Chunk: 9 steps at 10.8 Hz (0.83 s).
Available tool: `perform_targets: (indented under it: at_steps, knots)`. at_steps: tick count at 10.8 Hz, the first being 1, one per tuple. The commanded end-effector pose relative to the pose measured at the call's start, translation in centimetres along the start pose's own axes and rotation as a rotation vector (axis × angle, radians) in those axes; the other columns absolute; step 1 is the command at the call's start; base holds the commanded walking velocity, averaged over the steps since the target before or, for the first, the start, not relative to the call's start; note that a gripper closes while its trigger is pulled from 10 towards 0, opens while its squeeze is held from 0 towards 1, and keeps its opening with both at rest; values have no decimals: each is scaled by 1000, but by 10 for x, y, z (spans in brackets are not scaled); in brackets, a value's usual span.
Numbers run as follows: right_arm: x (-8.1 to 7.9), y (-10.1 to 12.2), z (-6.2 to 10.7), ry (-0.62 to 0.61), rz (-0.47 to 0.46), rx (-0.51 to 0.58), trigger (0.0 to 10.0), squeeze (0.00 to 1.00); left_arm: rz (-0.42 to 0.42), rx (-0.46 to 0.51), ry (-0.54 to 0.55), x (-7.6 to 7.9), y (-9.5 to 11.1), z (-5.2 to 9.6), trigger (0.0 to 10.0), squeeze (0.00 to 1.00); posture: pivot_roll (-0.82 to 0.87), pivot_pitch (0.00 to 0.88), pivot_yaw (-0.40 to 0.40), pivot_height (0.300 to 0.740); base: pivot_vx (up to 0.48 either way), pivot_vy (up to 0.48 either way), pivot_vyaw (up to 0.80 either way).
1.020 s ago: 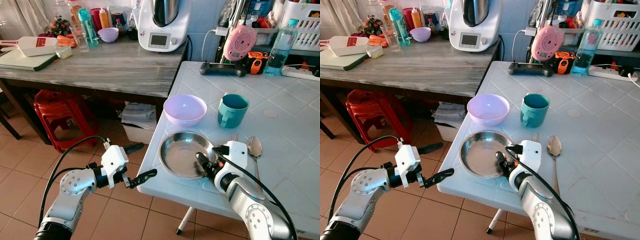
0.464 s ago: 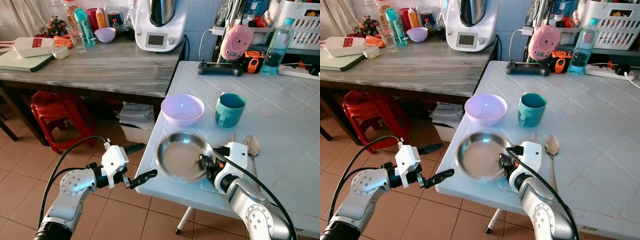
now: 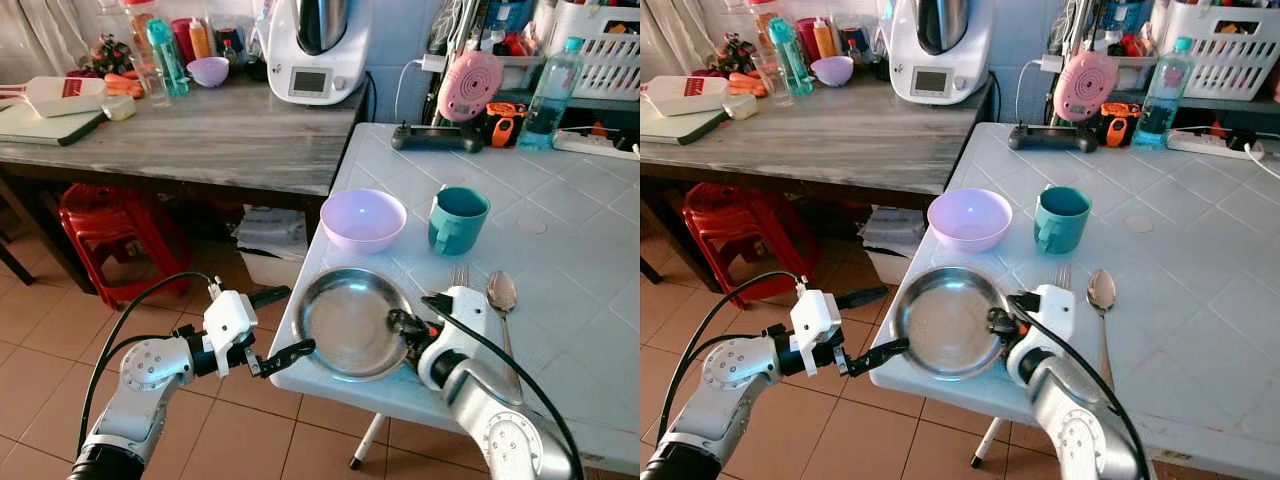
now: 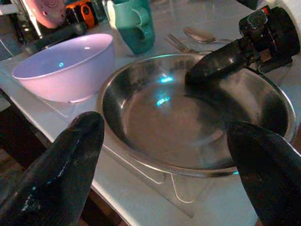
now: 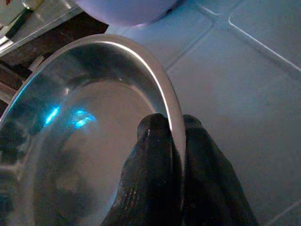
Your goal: Setting the table
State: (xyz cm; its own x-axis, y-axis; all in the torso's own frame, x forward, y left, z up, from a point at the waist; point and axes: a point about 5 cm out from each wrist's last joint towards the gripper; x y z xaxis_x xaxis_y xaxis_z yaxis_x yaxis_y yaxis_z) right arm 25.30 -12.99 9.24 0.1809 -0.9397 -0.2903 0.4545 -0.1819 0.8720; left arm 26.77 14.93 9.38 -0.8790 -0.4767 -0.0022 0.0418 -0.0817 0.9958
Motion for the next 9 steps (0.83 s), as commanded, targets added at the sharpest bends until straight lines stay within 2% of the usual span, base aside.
perform_targets:
  at_steps: [1,4,5,6,7,9]
  knots:
    - [6,-15,-1,-42,-10,-84,0,0,-8,3,-21,1,3,0,10000,0,32,9,73,740,0,0,0]
    - [10,-11,-2,-82,-9,-56,0,0,-9,1,-20,-1,3,0,10000,0,33,2,74,740,0,0,0]
    - [11,-5,-2,-104,6,-23,353,0,-8,9,56,-8,3,0,10000,0,32,0,75,740,0,0,0]
    - [11,-1,-2,-107,29,16,3490,0,5,17,162,-18,2,0,10000,0,31,0,75,740,0,0,0]
    - [13,0,-1,-135,114,59,10000,0,58,27,298,-26,-4,1,10000,0,29,0,77,740,0,0,0]
    - [14,0,0,-142,93,109,10000,0,162,51,471,-34,-15,5,10000,0,27,0,77,740,0,0,0]
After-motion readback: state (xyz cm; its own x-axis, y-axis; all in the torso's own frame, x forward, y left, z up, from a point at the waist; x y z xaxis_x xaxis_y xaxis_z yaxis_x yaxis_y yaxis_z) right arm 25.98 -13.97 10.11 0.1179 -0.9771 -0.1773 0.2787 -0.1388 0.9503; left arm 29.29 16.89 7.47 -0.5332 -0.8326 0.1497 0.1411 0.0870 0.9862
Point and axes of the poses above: a point about 5 cm out from each wrist's last joint towards the gripper, its own z axis pointing back from the gripper into the wrist, its own y axis along the axis of the wrist's last joint, x = y × z, and after that the axes turned 12 degrees about z, right-handed
